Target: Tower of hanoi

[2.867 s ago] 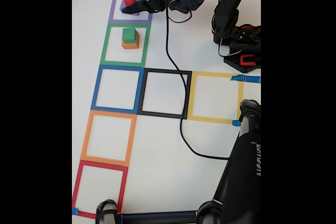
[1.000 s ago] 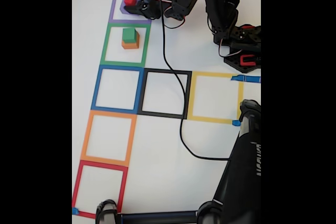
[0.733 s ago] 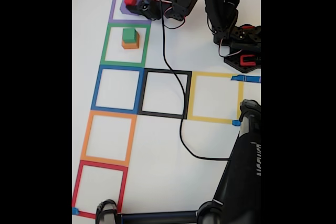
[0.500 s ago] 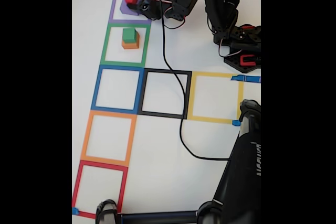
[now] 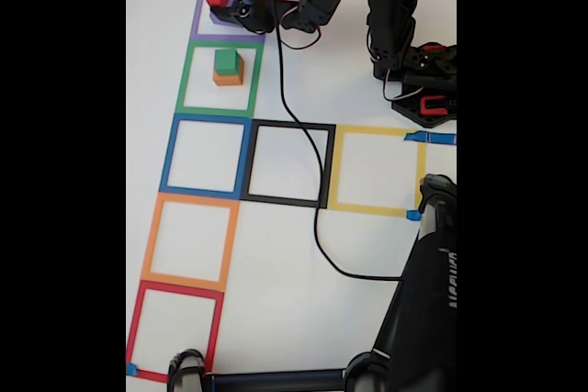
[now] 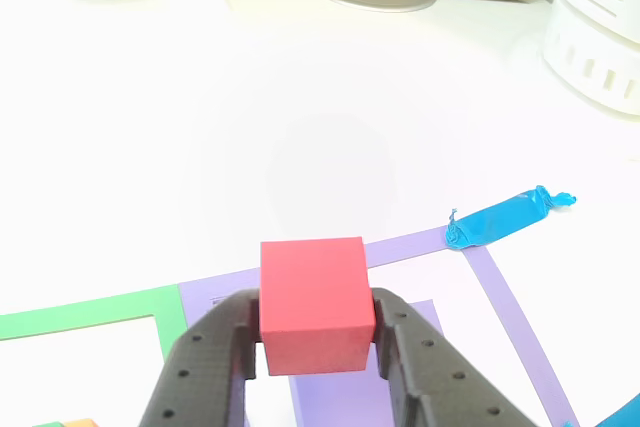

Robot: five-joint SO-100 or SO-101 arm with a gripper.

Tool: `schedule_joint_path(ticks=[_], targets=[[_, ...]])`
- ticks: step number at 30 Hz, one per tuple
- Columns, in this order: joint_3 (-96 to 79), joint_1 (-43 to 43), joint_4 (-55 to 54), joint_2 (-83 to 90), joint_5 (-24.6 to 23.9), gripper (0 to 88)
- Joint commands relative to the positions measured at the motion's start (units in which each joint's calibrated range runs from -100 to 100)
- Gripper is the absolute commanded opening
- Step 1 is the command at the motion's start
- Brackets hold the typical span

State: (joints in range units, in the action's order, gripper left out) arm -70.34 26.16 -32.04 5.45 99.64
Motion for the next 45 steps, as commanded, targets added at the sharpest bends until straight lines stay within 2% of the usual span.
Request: schedule_joint_path(ticks=[1, 7, 15, 21, 25, 29, 33, 37, 45], targets=[[3.16, -1.32, 16.82, 14.54, 0.36, 1.4], [17.43, -3.62, 49.45, 28.18, 0.36, 1.9], [49.34, -9.47, 89.45, 31.66, 0.36, 2.0], [67.89, -14.17, 108.16, 31.58, 0.36, 2.0], [70.43, -16.47, 114.39, 34.80, 0.36, 2.0], [64.34, -17.91, 116.01, 39.81, 0.36, 2.1], [49.34, -19.16, 108.32, 46.75, 0.36, 2.5], [35.52, -20.69, 97.31, 49.82, 0.36, 2.5], [11.16, -22.03, 63.46, 46.59, 0.36, 3.2]])
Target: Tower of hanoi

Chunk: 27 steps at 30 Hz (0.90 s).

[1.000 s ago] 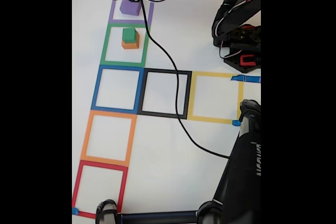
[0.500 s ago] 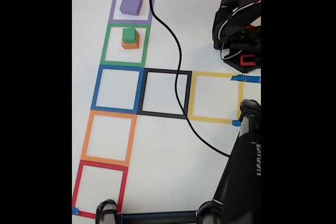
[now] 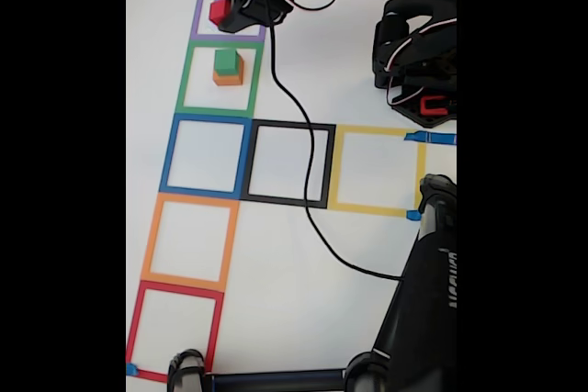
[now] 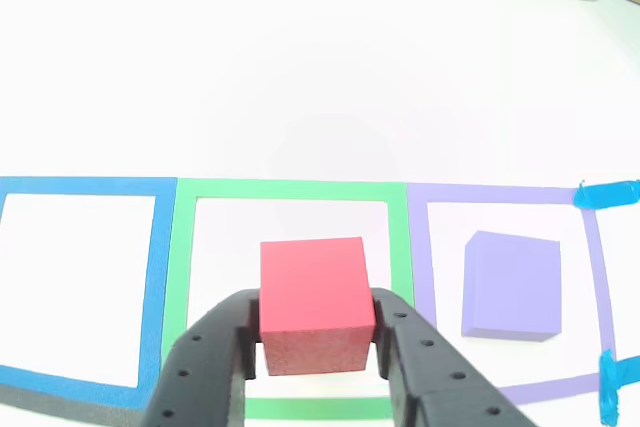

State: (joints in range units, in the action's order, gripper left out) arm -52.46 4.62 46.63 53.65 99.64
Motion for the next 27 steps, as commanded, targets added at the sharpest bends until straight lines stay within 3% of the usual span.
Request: schedule_joint_path(ticks=[1, 8, 27], targets=[[-8.18, -0.60, -18.05, -2.66, 0.36, 3.3], [-16.18, -1.46, -33.76, -8.31, 0.36, 3.2], [-30.00, -0.02, -54.89, -16.39, 0.36, 3.2]])
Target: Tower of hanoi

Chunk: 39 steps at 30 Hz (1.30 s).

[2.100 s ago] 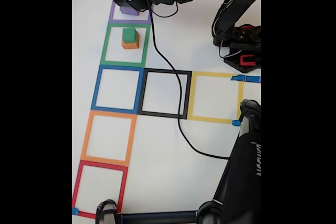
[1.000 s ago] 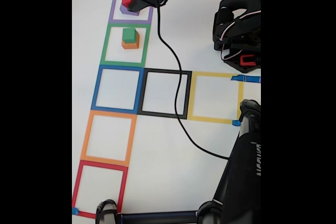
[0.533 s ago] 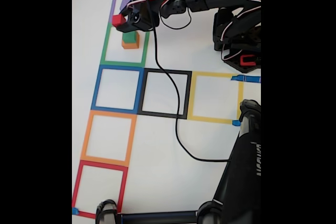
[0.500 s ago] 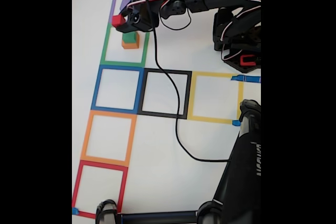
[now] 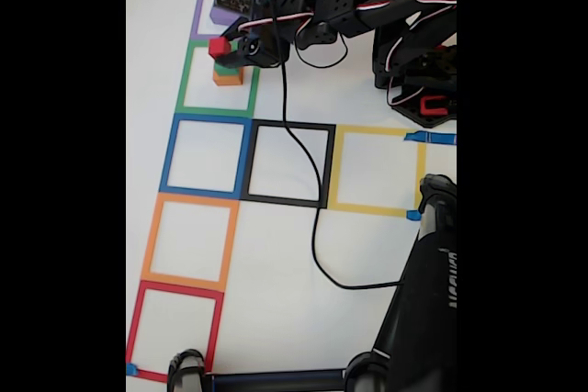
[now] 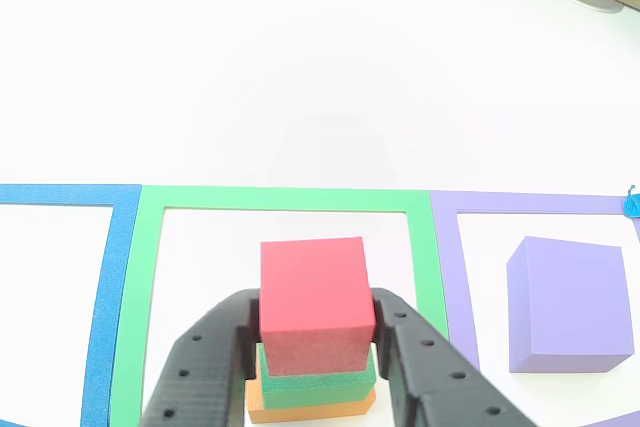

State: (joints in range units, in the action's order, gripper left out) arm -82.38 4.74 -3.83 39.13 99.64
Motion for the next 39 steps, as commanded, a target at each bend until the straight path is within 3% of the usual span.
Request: schedule_joint_path(ticks=[1, 25, 39], targets=[[-0.07, -0.14, -5.56, -2.76, 0.36, 3.2], [-1.35, -0.14, -16.82, -12.61, 0.36, 3.8], [-1.71, 0.63, -20.71, -15.84, 0.36, 11.6]])
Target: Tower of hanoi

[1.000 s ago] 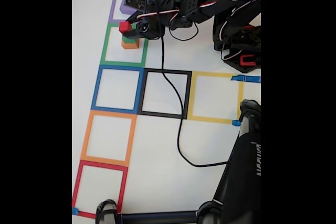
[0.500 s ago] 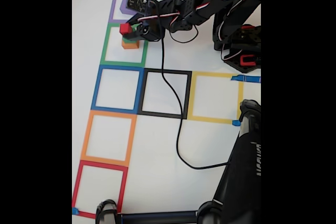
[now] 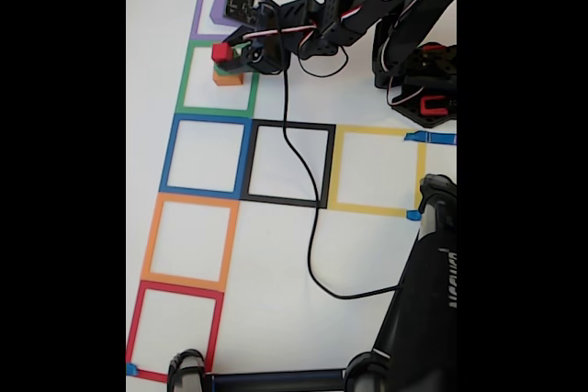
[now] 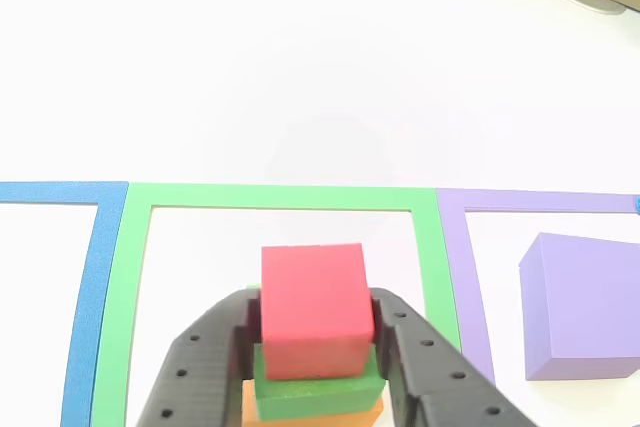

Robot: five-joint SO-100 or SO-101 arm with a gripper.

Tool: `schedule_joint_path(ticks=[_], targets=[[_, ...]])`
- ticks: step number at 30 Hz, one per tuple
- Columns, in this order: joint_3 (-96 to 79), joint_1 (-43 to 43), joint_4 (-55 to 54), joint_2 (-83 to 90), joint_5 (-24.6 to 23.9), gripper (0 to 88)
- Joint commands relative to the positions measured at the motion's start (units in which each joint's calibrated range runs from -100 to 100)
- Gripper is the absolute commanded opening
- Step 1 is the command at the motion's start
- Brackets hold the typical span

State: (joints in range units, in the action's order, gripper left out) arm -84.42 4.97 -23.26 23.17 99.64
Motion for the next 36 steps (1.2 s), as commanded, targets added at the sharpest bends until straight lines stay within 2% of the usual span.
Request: schedule_joint_path(ticks=[1, 5, 14, 21, 25, 28, 36], targets=[[0.24, 0.59, -1.28, 0.12, 0.36, 13.1], [0.05, 1.07, -1.28, 0.04, 0.36, 17.9], [-0.22, 1.45, -1.36, 3.19, 0.36, 21.1], [-1.13, 1.35, 2.12, 10.94, 0.36, 18.1], [0.87, 1.45, 9.90, 17.24, 0.36, 10.1], [5.69, 1.74, 19.94, 21.76, 0.36, 0.3], [31.51, 5.29, 58.88, 27.01, 0.36, 0.1]])
